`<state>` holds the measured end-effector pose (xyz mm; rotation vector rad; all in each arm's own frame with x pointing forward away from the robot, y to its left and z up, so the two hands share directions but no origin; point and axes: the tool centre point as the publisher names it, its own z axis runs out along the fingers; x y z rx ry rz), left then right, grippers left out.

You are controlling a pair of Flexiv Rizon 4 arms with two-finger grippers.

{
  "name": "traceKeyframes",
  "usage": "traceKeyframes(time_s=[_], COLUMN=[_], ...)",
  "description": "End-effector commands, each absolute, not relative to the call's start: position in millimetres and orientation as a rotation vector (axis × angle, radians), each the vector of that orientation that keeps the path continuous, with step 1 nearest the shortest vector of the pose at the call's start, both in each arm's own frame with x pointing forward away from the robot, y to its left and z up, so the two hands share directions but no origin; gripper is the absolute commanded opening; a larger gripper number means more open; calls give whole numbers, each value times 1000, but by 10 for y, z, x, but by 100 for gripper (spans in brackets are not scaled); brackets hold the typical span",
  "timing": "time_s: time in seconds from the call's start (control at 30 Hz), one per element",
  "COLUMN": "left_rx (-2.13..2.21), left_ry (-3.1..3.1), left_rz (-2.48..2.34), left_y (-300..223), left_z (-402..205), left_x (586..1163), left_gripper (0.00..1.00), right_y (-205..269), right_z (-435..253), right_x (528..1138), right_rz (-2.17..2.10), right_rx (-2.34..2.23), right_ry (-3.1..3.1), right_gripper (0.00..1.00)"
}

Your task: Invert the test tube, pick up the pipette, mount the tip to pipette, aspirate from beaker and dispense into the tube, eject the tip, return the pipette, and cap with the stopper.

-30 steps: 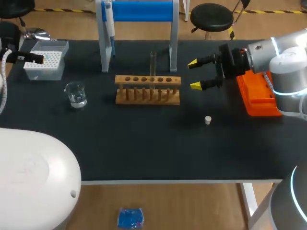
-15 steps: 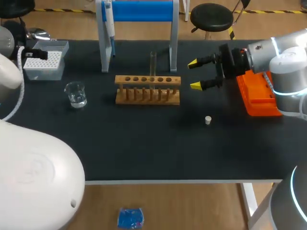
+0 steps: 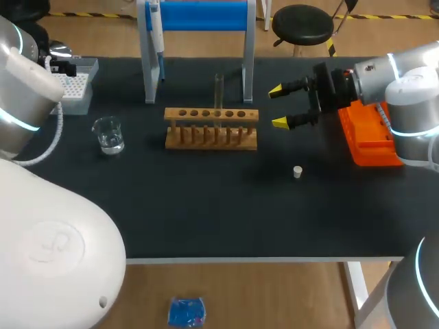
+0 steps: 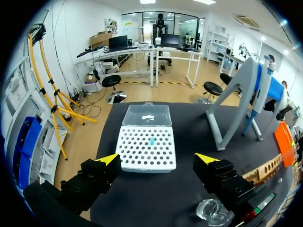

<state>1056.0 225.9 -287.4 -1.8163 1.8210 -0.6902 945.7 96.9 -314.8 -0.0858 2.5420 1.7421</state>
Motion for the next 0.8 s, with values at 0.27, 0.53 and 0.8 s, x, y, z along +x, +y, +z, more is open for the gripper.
traceKeyframes(time_s=[0.27, 0.53, 0.8], left_rx=[-1841, -1858, -1877], left_ry=[1793, 1781, 1774], left_rz=[-664, -667, -669], left_y=[2302, 2312, 2319], left_z=[-3001, -3118, -3236], left_x=[10764, 10875, 10968], left_gripper=[100, 89, 83], right_y=[962, 962, 962], right_z=[-3150, -3150, -3150], right_x=[9459, 9459, 9459], right_rz=[1743, 1743, 1743], right_rx=[-88, -88, -88], right_ry=[2543, 2543, 2543], right_gripper=[100, 100, 100])
